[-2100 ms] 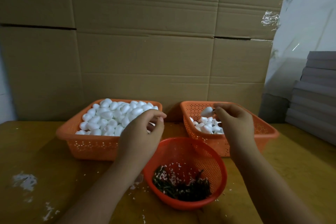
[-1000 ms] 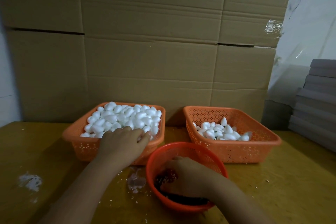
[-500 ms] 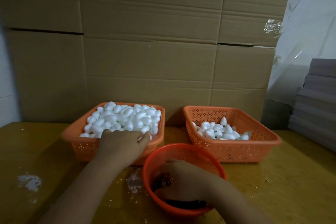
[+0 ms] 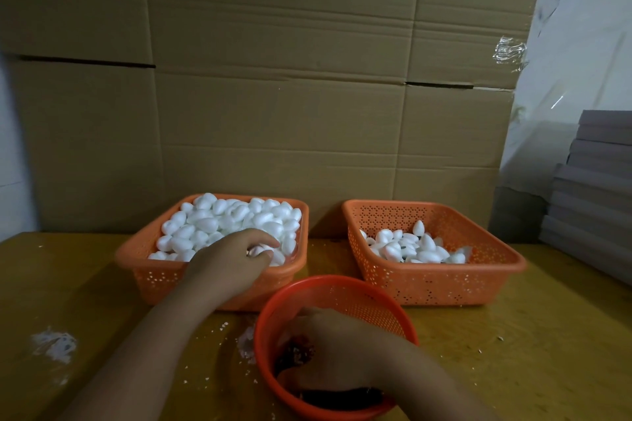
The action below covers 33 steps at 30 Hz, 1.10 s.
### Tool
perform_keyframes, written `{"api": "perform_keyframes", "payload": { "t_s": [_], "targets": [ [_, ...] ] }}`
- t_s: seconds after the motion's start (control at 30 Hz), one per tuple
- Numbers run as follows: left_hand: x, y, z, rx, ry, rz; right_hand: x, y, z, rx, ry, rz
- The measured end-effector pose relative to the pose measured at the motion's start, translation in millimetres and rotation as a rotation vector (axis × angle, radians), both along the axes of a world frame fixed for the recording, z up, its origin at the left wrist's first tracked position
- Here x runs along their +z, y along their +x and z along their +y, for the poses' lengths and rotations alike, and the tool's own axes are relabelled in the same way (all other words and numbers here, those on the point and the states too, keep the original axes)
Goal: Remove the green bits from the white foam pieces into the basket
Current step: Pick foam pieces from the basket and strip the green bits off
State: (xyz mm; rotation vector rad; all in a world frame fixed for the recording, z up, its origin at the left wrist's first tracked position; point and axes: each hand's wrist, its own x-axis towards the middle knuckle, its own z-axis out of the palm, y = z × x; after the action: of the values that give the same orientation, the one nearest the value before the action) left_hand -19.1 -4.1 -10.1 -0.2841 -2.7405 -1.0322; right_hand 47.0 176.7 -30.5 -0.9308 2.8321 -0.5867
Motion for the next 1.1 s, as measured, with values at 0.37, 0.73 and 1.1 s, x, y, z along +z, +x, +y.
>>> {"api": "perform_keyframes", "payload": {
  "t_s": [0.37,0.73,1.1],
  "targets": [
    [-1,41,70,-0.357,0.769,-0.057,4,4,-2,0.021,-0.039,-0.015],
    [-15,32,77,-0.249,1.06,-0.187,-1,-1,1,0.02,-0.077,0.0],
    [-14,37,75,-0.4,0.99,-0.227,-4,-1,-1,0.009,-0.064,0.017]
  ]
}}
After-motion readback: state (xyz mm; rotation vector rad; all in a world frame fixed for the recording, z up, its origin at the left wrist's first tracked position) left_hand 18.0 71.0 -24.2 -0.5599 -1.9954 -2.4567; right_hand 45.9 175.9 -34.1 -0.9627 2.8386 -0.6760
